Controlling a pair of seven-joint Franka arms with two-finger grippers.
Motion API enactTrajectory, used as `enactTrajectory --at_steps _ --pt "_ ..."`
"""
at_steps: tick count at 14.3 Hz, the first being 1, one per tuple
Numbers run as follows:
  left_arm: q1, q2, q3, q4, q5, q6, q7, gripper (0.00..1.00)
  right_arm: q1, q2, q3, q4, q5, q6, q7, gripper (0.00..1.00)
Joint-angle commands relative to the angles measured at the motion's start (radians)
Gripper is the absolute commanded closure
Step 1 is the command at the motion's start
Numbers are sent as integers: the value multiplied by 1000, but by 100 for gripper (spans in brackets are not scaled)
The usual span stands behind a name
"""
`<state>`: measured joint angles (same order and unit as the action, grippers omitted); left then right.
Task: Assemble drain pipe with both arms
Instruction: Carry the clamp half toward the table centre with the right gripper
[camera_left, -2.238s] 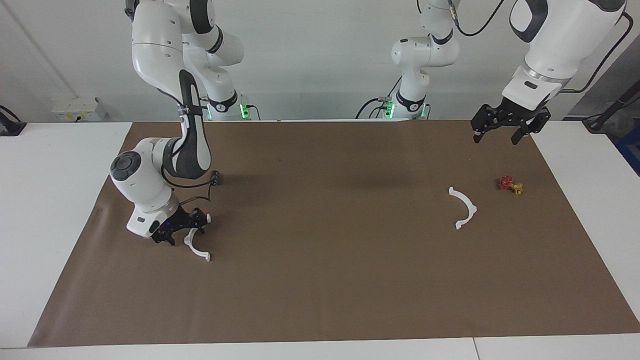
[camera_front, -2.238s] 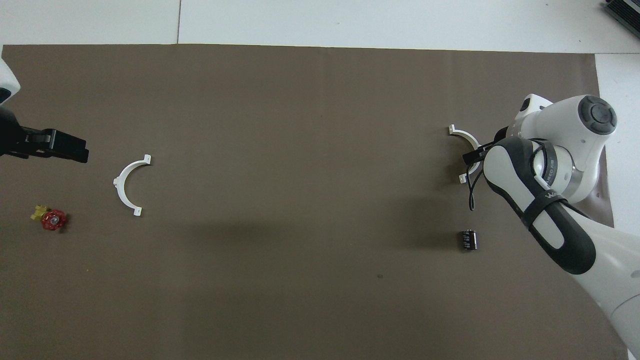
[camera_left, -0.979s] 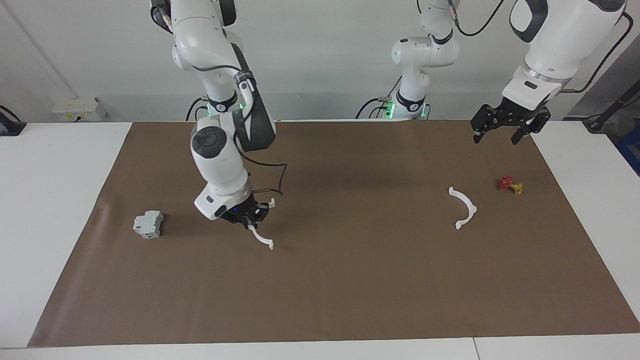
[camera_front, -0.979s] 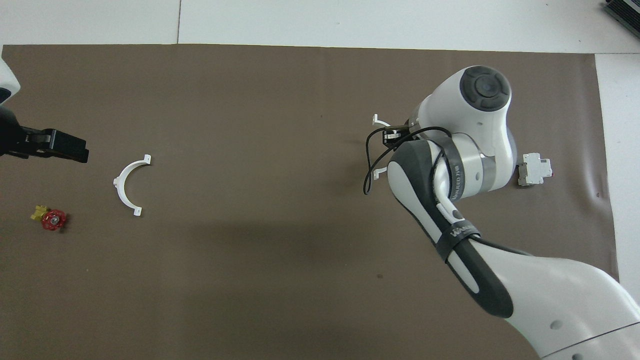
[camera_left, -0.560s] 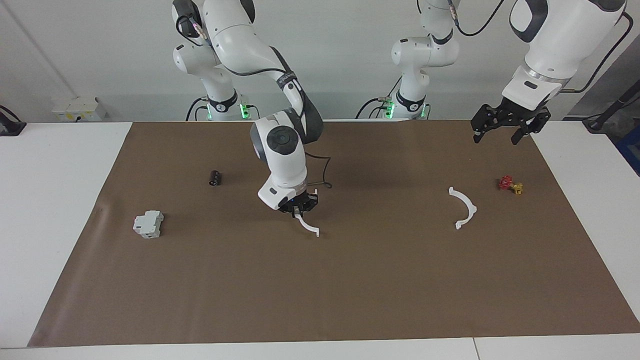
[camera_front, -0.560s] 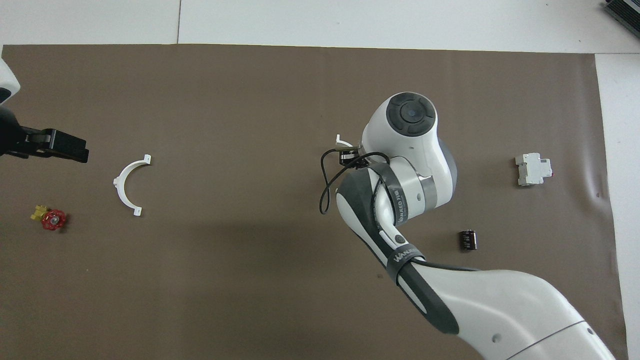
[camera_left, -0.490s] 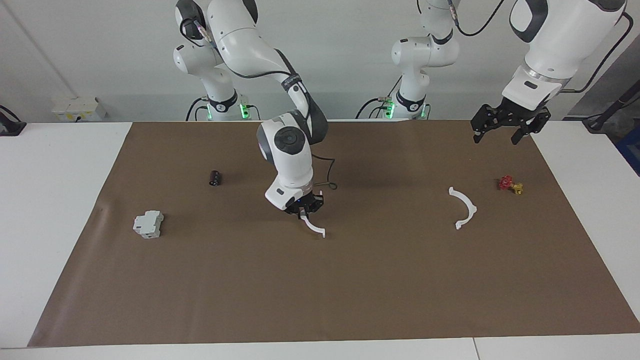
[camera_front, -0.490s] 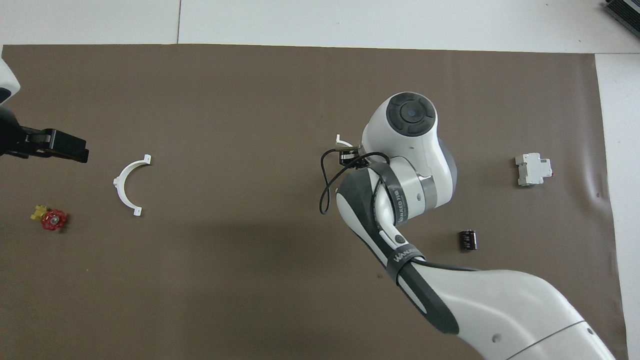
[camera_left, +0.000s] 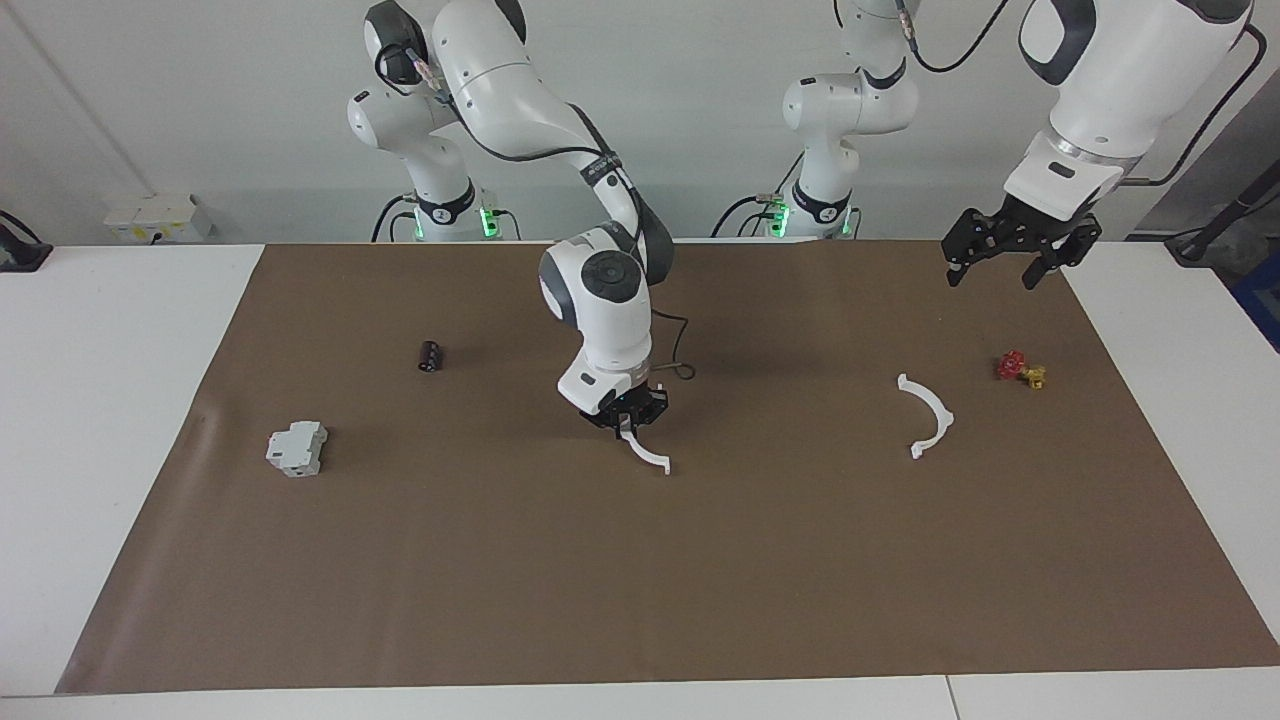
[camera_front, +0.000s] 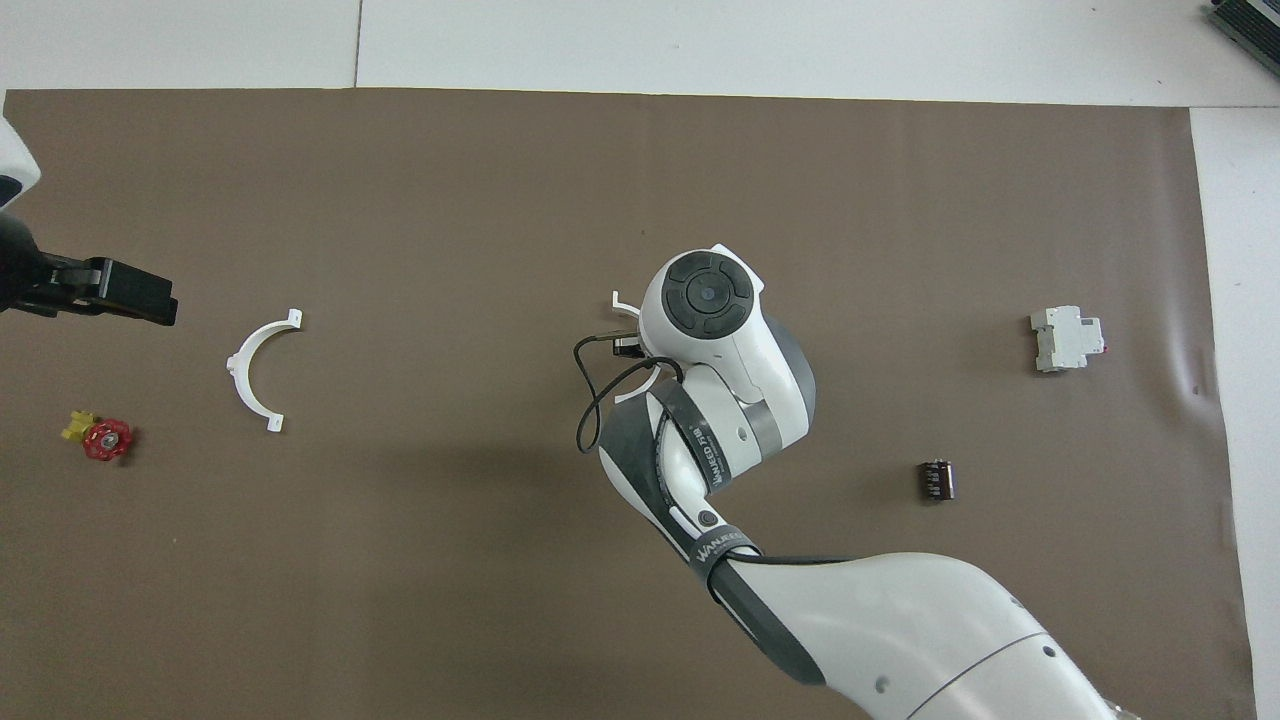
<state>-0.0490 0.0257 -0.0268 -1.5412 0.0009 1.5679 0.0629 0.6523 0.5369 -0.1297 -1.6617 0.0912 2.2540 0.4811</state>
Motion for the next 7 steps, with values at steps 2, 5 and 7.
enactTrajectory --at_steps 2,5,7 --pt "-8 -27 7 -31 -9 8 -3 0 3 2 -1 -24 -19 12 62 100" --pt "-8 -27 7 -31 -9 8 -2 0 3 -2 -1 -35 -45 22 62 100" --pt "-8 -29 7 -31 -9 8 -3 0 4 -5 -1 -46 -65 27 56 100"
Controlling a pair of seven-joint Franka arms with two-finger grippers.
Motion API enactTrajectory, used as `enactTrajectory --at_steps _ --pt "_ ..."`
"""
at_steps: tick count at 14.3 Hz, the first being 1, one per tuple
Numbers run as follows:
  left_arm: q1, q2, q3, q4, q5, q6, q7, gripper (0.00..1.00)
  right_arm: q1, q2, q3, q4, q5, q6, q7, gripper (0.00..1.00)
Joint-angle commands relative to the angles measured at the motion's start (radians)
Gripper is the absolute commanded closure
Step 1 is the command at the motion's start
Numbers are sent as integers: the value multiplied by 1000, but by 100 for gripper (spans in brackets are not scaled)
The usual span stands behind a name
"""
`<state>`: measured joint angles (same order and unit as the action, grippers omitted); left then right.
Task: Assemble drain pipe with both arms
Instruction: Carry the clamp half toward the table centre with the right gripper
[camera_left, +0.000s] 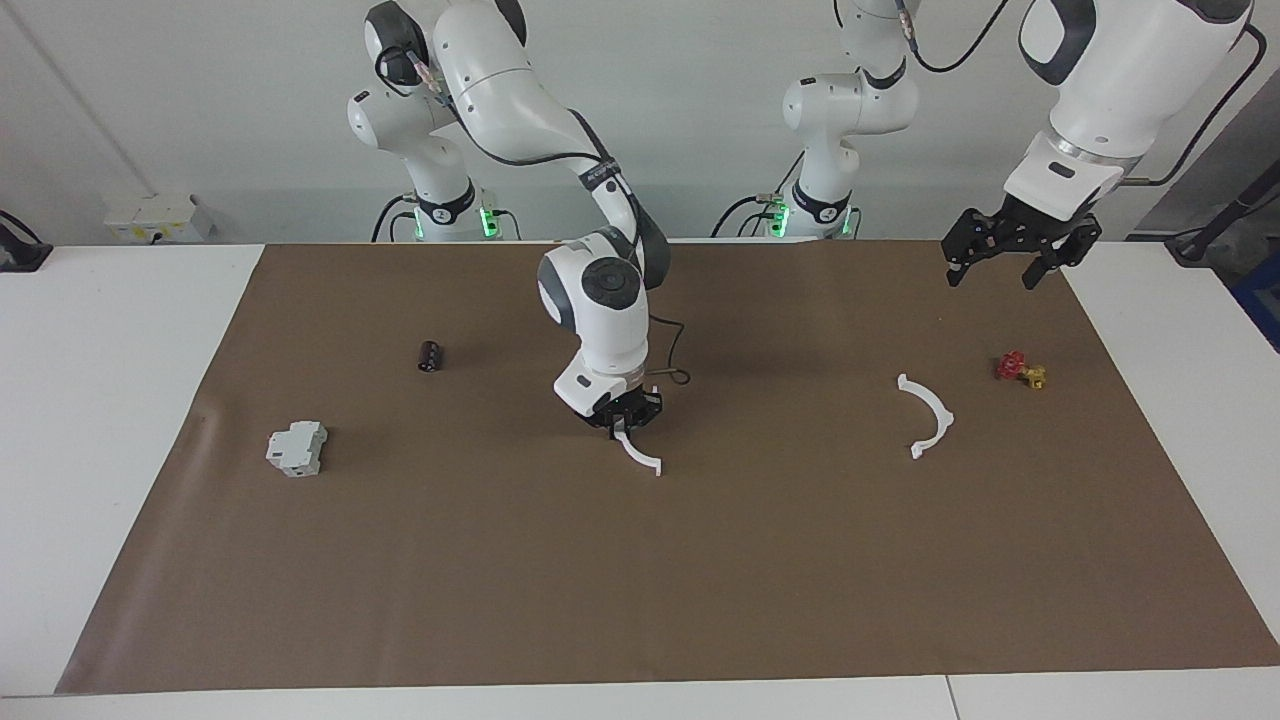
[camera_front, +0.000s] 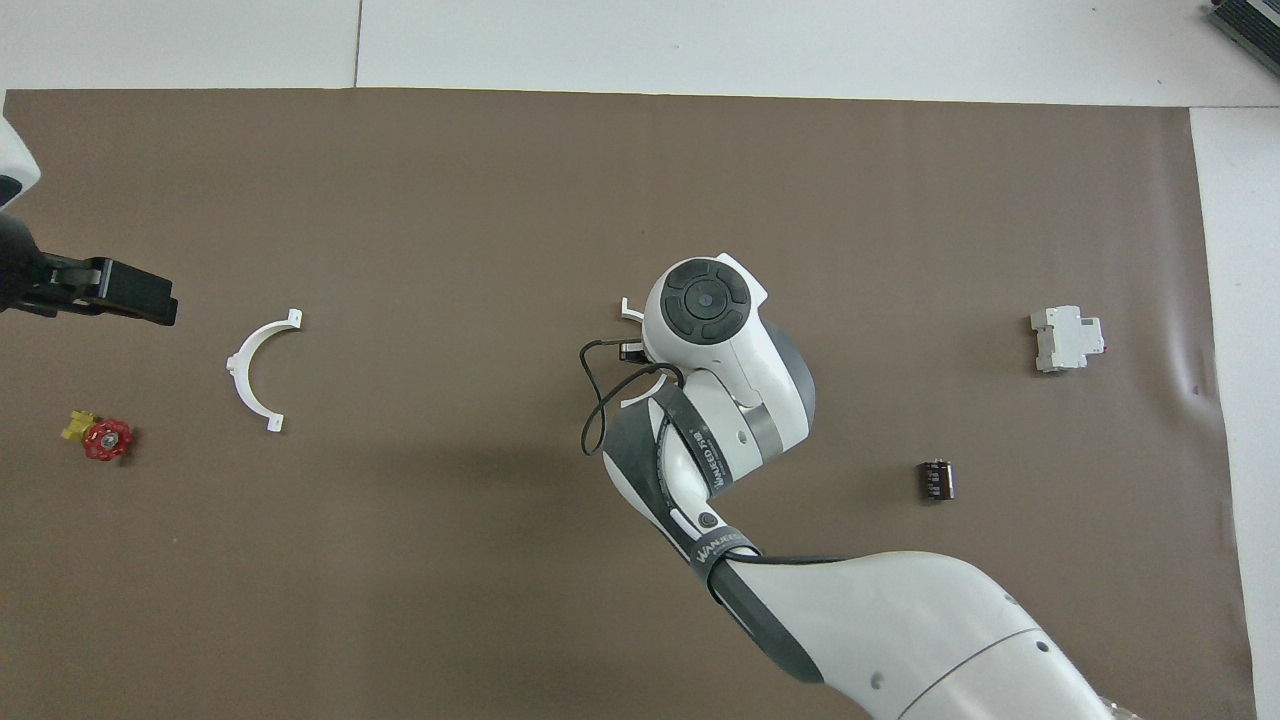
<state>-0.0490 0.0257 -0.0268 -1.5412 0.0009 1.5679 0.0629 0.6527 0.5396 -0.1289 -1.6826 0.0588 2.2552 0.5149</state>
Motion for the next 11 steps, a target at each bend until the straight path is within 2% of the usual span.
enactTrajectory --at_steps 1,3,4,5,6,7,8,10,11 --pt "-8 -29 7 -31 -9 8 -3 0 4 -9 -1 -26 -34 30 22 100" --pt "-8 -27 7 -31 -9 8 -3 0 5 -9 -1 -28 -36 30 24 100" --pt "-8 -27 7 -31 -9 8 -2 0 5 -9 -1 -29 -34 30 27 89" --pt "-8 -27 7 -31 -9 8 -3 0 5 -9 -1 -29 -34 30 31 88" --pt "-8 -29 7 -34 -9 9 -3 0 5 -9 -1 -29 -34 30 33 79" --pt "-8 -29 7 -34 -9 9 -2 0 4 -9 -1 -28 -24 29 37 59" --pt "-8 -29 7 -36 -9 9 -2 0 4 -9 -1 -28 -23 30 43 55" --pt "-3 -32 7 -37 -9 9 6 0 4 -9 -1 -22 -22 26 50 0" --pt "-3 -32 7 -37 -9 9 0 0 4 -9 -1 -16 -22 24 50 0"
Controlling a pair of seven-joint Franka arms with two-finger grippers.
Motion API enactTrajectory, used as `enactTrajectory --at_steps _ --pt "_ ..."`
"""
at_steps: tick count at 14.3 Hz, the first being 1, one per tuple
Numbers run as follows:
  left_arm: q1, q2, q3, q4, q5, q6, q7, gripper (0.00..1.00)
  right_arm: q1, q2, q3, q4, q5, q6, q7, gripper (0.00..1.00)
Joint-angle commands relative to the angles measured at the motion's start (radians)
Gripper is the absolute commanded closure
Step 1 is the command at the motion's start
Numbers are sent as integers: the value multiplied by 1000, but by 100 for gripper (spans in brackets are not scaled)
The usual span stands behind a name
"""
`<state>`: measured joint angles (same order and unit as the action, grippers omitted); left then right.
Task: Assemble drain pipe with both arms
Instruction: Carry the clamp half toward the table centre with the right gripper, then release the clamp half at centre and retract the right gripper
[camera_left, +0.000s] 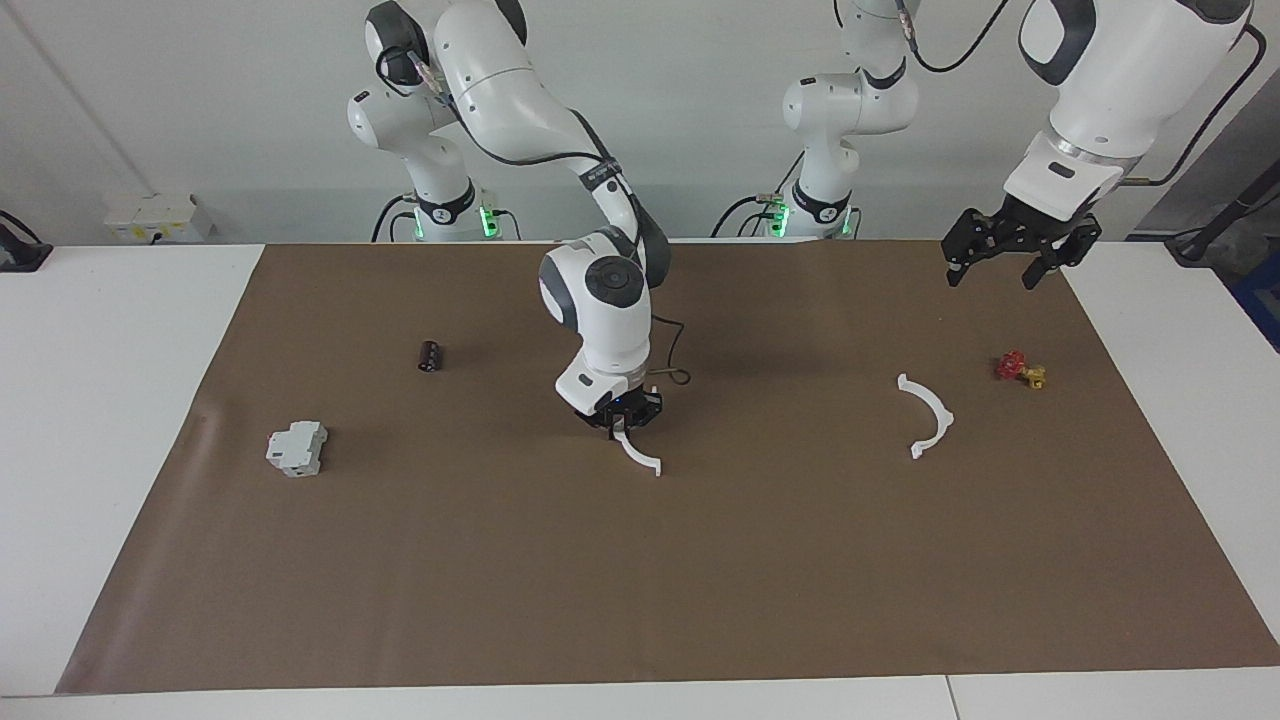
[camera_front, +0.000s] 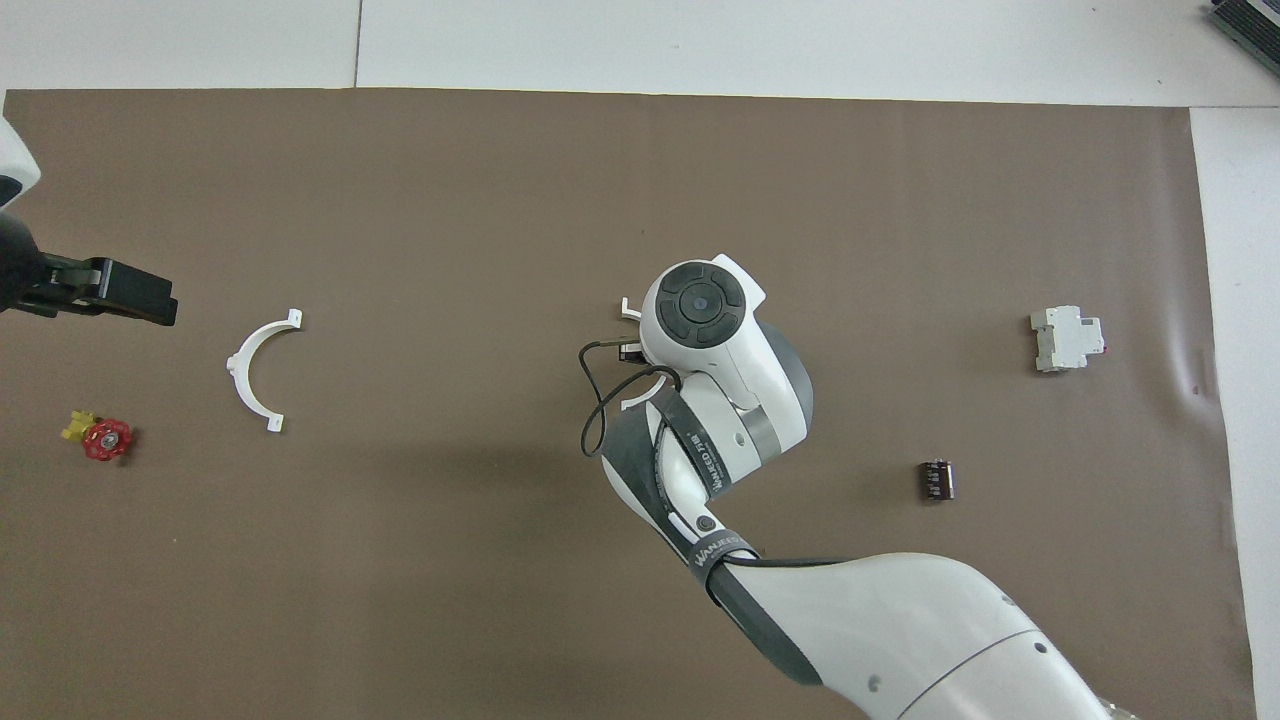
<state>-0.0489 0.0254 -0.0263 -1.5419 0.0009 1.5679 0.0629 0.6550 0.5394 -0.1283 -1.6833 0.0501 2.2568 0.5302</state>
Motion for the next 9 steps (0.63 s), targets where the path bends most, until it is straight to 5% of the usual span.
enactTrajectory --at_steps 1,6,9 --pt "-6 -32 6 -37 -9 9 -5 0 2 -13 -2 -12 -12 15 34 0" --pt "-6 -35 6 -44 -9 12 -3 0 -15 -180 -8 -10 -9 -103 31 0" --pt "4 -87 6 -169 -9 133 -8 0 -87 -307 -16 -7 -15 -224 5 0"
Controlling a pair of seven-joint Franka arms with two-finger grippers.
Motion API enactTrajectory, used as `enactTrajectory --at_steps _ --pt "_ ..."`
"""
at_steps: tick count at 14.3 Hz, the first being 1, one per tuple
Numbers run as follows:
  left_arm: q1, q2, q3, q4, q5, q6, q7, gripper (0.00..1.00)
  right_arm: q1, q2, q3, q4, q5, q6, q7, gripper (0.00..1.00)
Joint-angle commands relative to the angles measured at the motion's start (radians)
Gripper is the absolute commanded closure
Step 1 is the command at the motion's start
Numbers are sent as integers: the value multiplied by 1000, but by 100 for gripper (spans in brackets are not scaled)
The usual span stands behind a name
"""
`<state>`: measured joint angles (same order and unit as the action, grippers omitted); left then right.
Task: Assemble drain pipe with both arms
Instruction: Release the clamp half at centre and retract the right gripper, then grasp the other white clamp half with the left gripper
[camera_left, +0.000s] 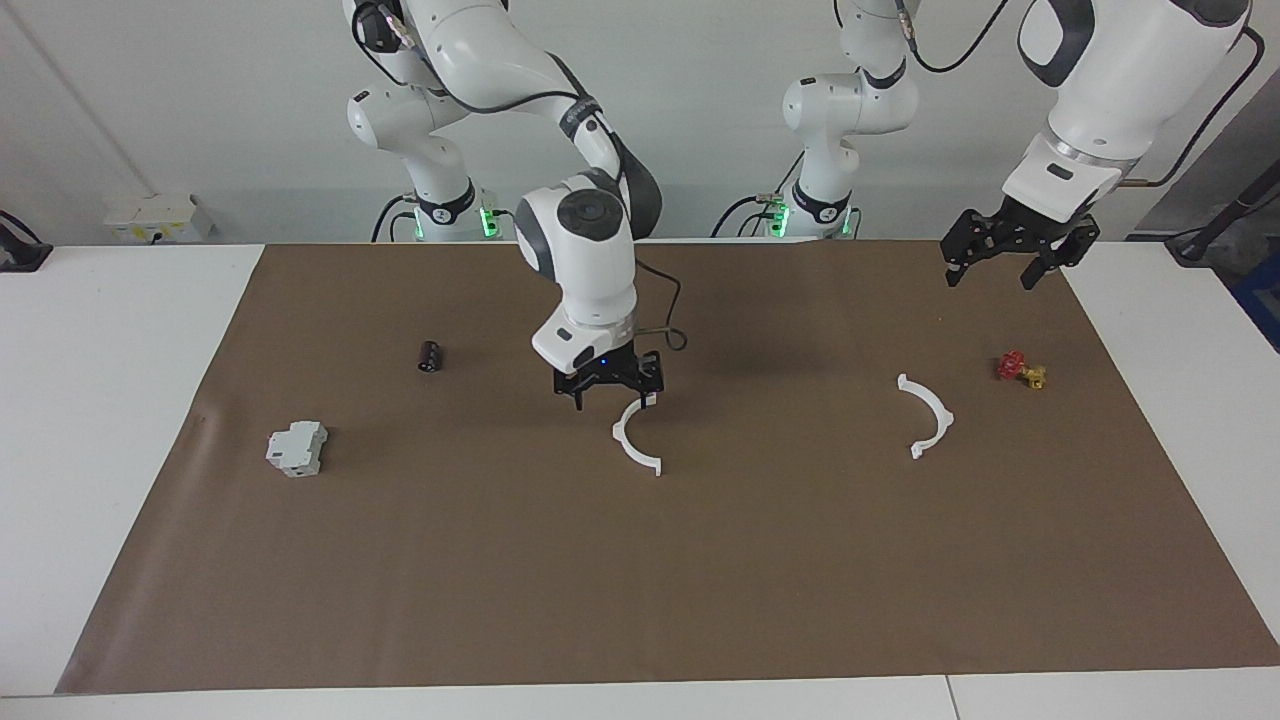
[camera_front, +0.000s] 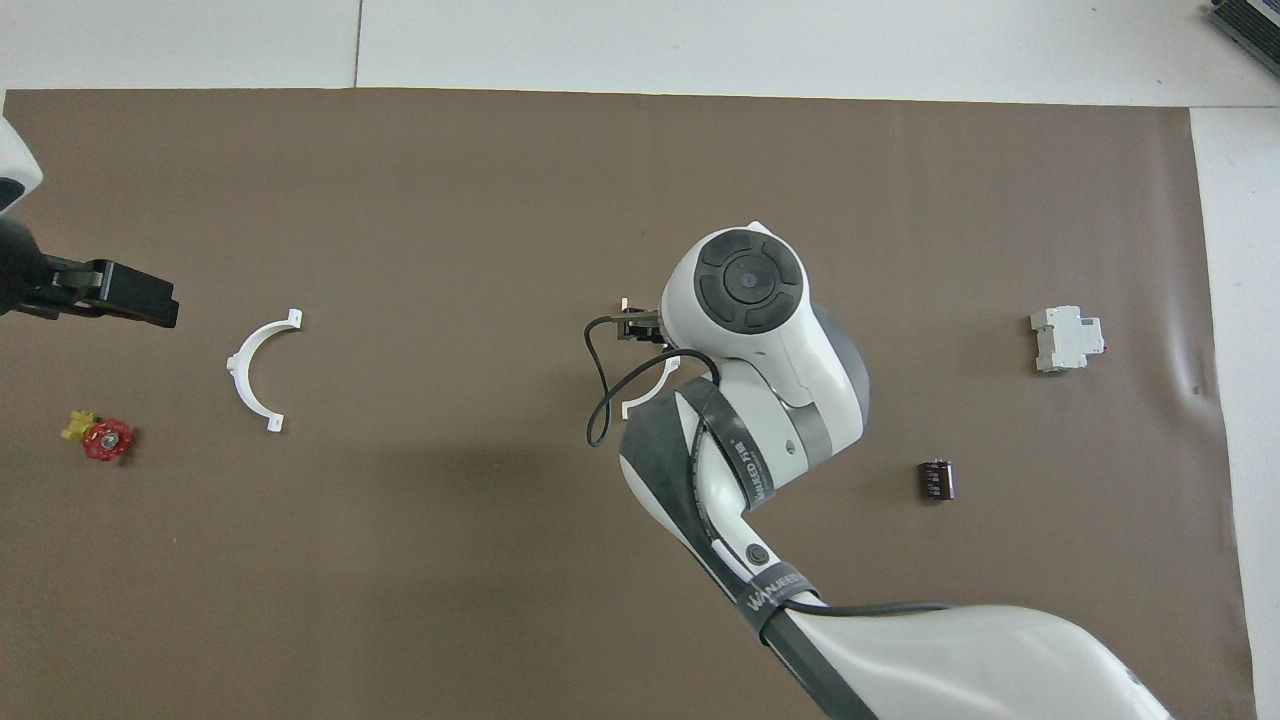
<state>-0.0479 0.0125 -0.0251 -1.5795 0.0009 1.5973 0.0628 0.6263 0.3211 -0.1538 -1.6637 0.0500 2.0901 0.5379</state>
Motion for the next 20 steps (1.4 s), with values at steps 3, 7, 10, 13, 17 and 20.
enactTrajectory --at_steps 3,7,10,13,17,20 --pt "14 -158 13 -330 -9 264 -41 0 -185 -186 10 -25 -25 -158 -116 0" --pt "48 -135 11 -398 -9 354 -130 0 -371 -258 10 -8 -27 -316 -285 0" --pt "72 -118 11 -508 -9 476 -120 0 -462 -293 10 39 -24 -455 -366 0" --pt "82 -63 13 -556 -9 536 -188 0 -531 -329 10 71 -28 -528 -452 0" --pt "109 -43 13 -689 -9 748 -273 0 -533 -350 13 30 -29 -492 -461 0" --pt "115 -23 14 -735 -10 817 -334 0 -525 -323 31 135 -127 -614 -524 0"
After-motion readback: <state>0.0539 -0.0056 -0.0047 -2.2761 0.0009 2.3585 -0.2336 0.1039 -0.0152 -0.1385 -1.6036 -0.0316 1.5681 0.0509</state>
